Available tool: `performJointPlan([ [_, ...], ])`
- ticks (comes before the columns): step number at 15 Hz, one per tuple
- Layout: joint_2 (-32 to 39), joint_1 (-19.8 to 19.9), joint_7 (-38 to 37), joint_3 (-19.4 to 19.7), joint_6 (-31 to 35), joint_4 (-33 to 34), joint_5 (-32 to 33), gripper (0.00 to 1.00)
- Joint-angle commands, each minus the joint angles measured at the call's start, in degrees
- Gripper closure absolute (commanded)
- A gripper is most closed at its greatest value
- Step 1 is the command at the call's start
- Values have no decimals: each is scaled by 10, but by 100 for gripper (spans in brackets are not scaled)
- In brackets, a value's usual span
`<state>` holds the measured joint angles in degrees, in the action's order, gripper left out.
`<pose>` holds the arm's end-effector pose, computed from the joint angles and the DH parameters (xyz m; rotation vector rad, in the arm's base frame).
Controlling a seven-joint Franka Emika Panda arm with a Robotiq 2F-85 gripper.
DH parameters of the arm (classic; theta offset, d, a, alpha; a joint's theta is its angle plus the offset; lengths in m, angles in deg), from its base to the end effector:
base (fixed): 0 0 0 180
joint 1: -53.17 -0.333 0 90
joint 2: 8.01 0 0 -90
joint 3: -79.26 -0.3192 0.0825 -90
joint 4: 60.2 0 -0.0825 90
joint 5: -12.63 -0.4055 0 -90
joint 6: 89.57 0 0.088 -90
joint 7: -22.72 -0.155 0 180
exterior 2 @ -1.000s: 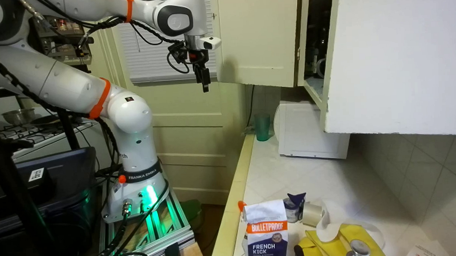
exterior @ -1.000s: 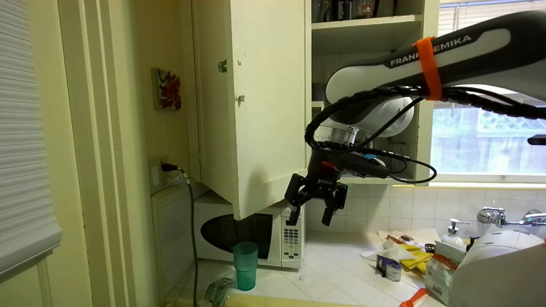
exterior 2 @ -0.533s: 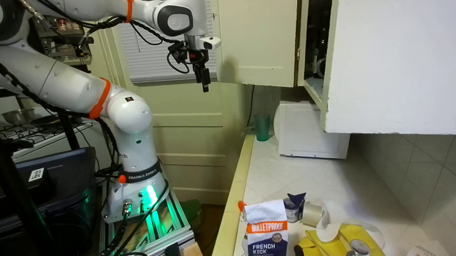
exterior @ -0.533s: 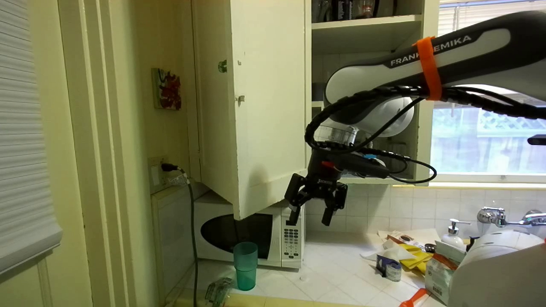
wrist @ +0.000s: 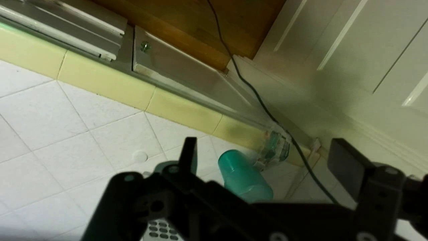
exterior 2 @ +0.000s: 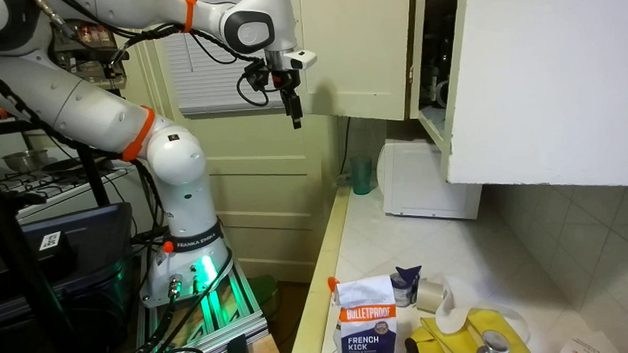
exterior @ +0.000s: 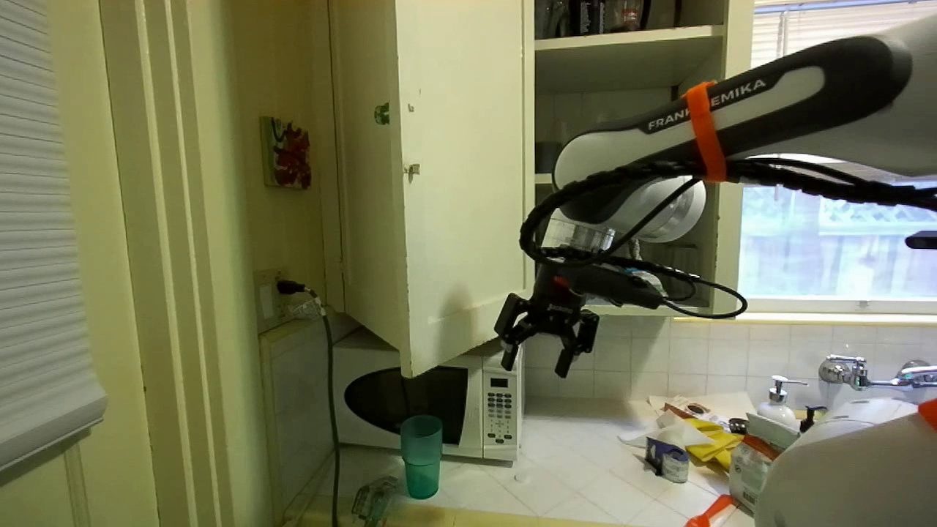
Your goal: Move the white packet to the middle shelf.
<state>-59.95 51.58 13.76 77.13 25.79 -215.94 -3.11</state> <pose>0.3292 0.0478 0.4467 -2.8672 0.2814 -0.2562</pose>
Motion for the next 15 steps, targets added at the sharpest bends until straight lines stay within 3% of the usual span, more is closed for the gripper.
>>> performJointPlan([
  [1, 51, 31, 11, 6, 91, 1, 16, 0],
  [7, 113, 111, -9, -8, 328, -6, 125, 0],
  [11, 166, 180, -21, 16, 426, 7, 155, 0],
  [15, 197, 261, -46, 19, 474, 33, 178, 0],
])
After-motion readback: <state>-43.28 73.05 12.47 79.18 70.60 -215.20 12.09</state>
